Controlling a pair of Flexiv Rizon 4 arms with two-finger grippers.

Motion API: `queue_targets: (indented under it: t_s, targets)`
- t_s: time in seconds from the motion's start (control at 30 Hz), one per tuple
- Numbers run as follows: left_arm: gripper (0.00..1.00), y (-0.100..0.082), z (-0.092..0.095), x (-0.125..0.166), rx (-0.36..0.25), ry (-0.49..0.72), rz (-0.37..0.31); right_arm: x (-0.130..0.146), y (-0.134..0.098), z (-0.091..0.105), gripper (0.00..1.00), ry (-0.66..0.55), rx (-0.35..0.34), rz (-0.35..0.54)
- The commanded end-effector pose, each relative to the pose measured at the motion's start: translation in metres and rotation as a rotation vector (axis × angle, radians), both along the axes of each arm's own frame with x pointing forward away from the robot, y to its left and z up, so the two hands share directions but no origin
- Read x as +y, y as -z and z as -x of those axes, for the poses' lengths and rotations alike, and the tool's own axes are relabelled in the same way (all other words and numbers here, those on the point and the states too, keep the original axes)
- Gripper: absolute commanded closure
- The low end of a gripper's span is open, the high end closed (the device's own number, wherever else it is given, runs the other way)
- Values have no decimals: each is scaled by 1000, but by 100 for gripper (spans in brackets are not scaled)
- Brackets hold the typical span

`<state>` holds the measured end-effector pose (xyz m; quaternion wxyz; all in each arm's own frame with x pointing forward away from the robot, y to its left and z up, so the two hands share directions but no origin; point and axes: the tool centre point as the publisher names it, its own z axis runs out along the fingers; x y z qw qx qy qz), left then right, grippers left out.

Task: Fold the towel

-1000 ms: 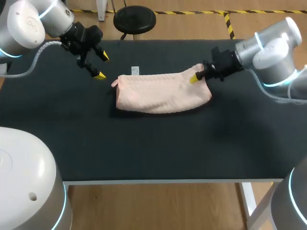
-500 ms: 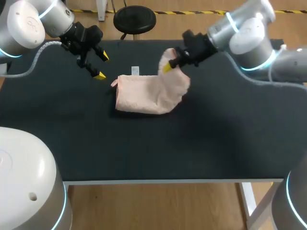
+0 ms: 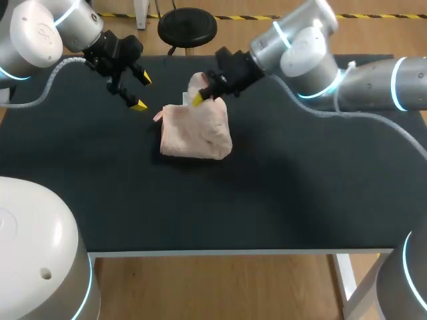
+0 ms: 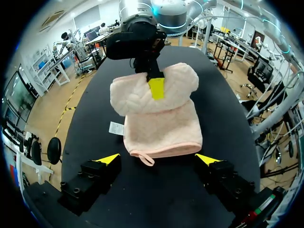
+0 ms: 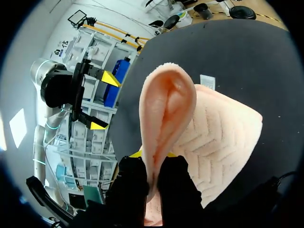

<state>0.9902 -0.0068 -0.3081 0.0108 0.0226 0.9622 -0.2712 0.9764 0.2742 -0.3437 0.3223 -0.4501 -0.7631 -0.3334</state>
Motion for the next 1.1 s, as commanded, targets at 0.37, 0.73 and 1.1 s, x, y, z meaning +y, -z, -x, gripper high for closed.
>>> queue_targets:
  t_s: [0.37,0.73,1.1]
  targets:
    - [0,1,0,0,-2,1,4,41,-9,34,0,-58,-9,-140]
    - [0,1,0,0,-2,1,4,44,-15,55,0,-53,-38,-175]
    - [0,1,0,0,-2,1,4,-15,-40,31,0,-109,-358,-132]
